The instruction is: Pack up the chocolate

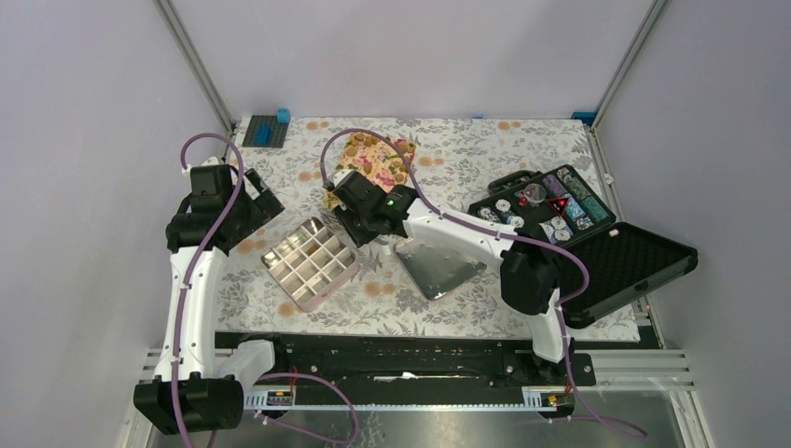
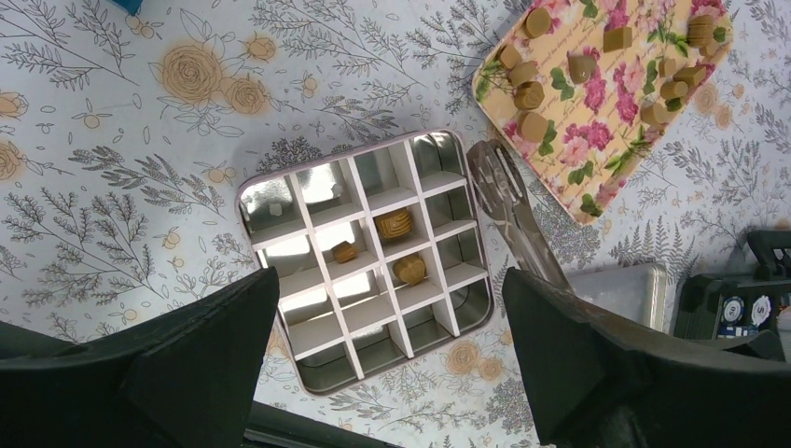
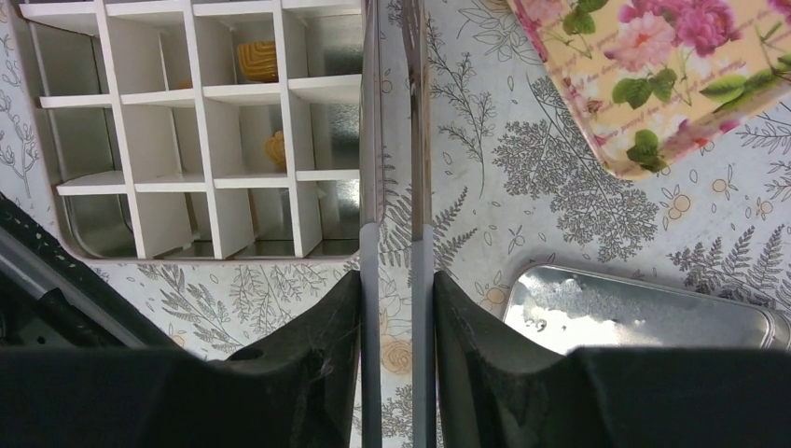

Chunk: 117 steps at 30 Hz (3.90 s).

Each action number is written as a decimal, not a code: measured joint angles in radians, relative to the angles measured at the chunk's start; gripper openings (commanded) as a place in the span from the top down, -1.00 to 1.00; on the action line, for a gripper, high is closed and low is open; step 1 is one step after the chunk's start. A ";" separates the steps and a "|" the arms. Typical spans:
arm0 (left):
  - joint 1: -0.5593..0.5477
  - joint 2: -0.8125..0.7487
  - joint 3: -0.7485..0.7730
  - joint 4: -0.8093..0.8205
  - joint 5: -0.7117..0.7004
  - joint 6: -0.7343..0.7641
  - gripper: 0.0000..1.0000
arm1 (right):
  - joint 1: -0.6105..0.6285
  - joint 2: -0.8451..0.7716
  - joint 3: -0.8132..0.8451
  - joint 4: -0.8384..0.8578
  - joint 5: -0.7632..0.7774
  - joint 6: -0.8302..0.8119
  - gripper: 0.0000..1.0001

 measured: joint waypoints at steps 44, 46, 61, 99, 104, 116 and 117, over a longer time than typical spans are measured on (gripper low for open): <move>0.000 -0.013 -0.010 -0.001 0.000 0.002 -0.97 | -0.069 0.114 0.101 -0.049 0.156 0.035 -0.07; 0.000 -0.013 -0.011 -0.001 0.000 0.002 -0.97 | -0.055 0.126 0.113 -0.053 0.166 0.032 -0.07; 0.002 -0.013 -0.017 -0.002 0.000 0.016 -0.97 | -0.036 0.150 0.106 -0.070 0.253 0.016 -0.04; 0.006 -0.014 -0.023 -0.002 0.000 0.016 -0.98 | -0.019 -0.134 -0.038 -0.078 0.220 0.019 0.28; 0.007 -0.001 0.006 -0.005 0.001 0.014 -0.97 | 0.079 -0.195 -0.063 -0.084 0.212 0.023 0.28; 0.011 0.019 0.043 -0.004 0.009 -0.004 -0.97 | 0.272 -0.211 -0.107 -0.106 0.121 0.041 0.27; 0.011 0.020 0.043 -0.005 0.009 -0.004 -0.97 | 0.280 -0.208 -0.106 -0.106 0.118 0.041 0.28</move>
